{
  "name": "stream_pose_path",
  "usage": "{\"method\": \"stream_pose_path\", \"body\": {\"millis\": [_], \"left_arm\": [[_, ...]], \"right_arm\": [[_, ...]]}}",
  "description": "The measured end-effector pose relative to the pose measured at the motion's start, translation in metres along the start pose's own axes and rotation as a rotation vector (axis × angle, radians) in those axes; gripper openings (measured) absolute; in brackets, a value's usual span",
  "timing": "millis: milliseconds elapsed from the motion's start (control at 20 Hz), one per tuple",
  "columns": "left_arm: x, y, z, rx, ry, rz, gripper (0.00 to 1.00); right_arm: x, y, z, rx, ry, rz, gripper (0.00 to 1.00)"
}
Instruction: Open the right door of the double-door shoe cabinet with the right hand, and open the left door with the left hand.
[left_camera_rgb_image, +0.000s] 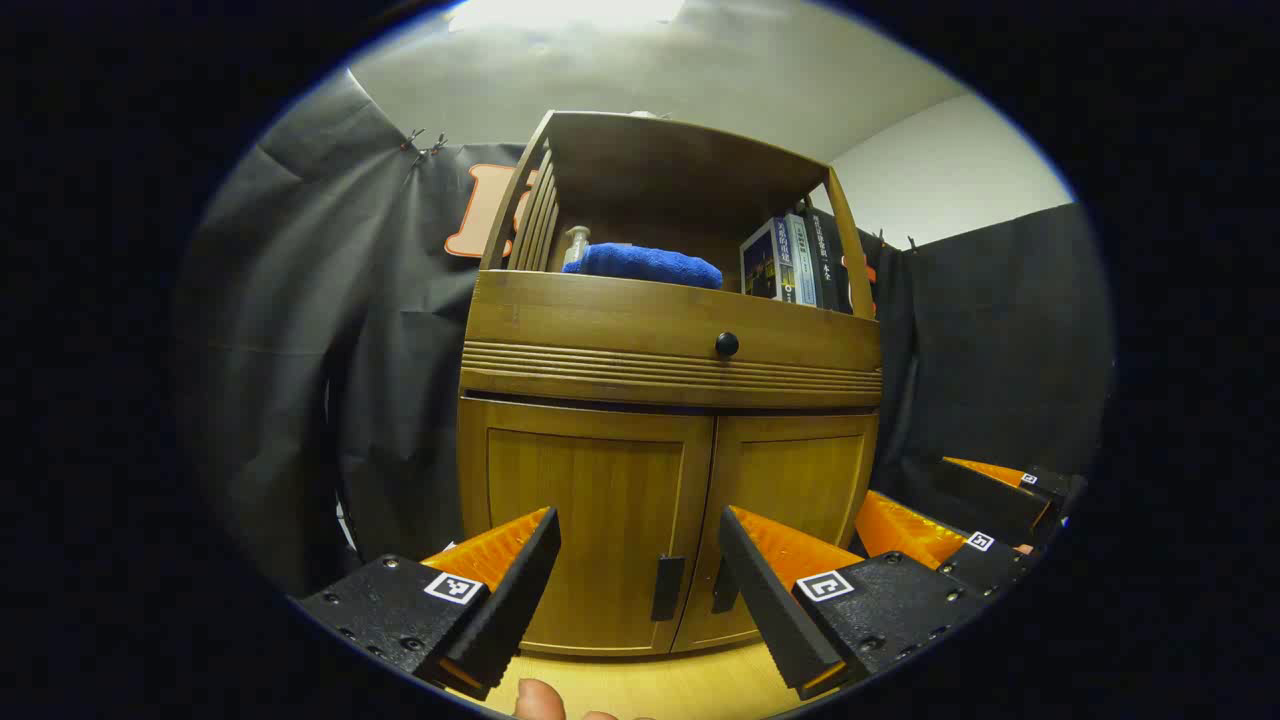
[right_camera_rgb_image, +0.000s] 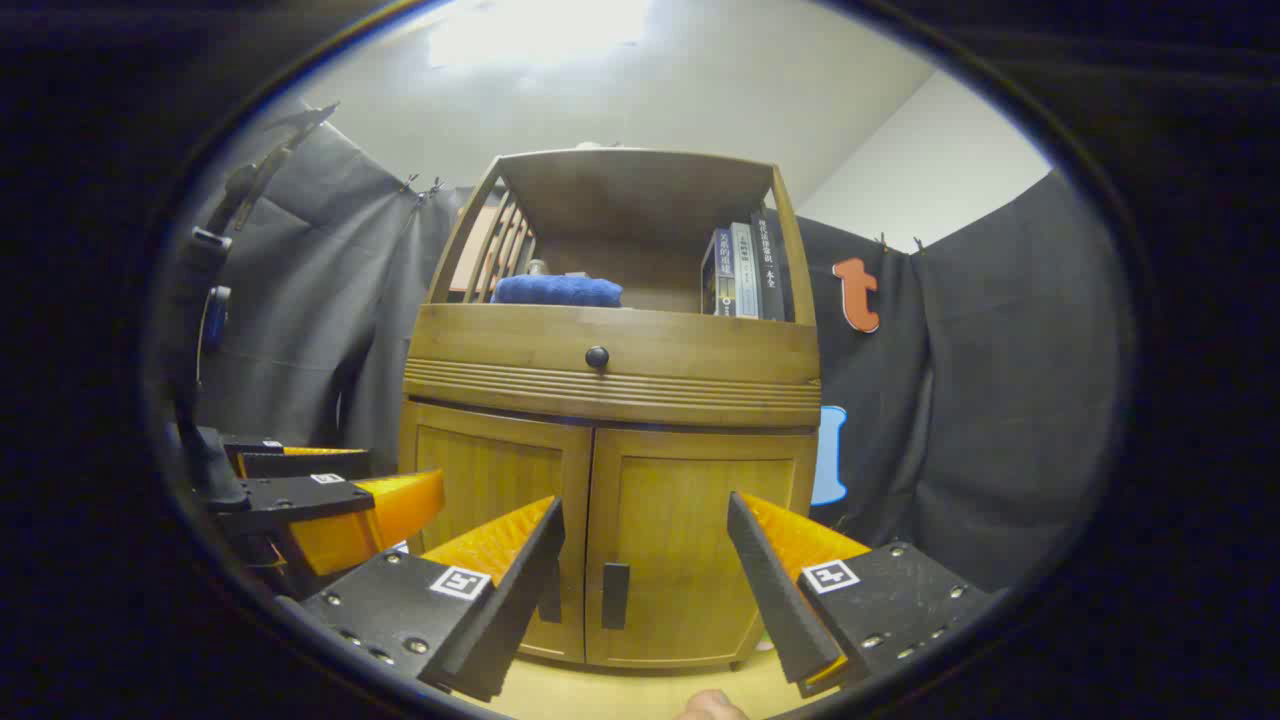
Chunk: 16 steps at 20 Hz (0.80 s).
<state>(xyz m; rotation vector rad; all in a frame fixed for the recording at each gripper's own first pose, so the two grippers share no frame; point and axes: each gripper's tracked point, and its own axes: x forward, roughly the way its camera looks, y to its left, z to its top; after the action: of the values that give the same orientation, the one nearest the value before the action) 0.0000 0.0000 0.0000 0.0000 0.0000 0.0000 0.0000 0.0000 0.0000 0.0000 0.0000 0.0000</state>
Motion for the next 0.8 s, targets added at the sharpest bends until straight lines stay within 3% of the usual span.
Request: {"method": "stream_pose_path", "body": {"millis": [800], "left_arm": [[0.0003, -0.0012, -0.0059, 0.009, 0.012, 0.006, 0.97]], "right_arm": [[-0.0034, -0.0075, -0.0023, -0.016, 0.010, -0.009, 0.94]]}}
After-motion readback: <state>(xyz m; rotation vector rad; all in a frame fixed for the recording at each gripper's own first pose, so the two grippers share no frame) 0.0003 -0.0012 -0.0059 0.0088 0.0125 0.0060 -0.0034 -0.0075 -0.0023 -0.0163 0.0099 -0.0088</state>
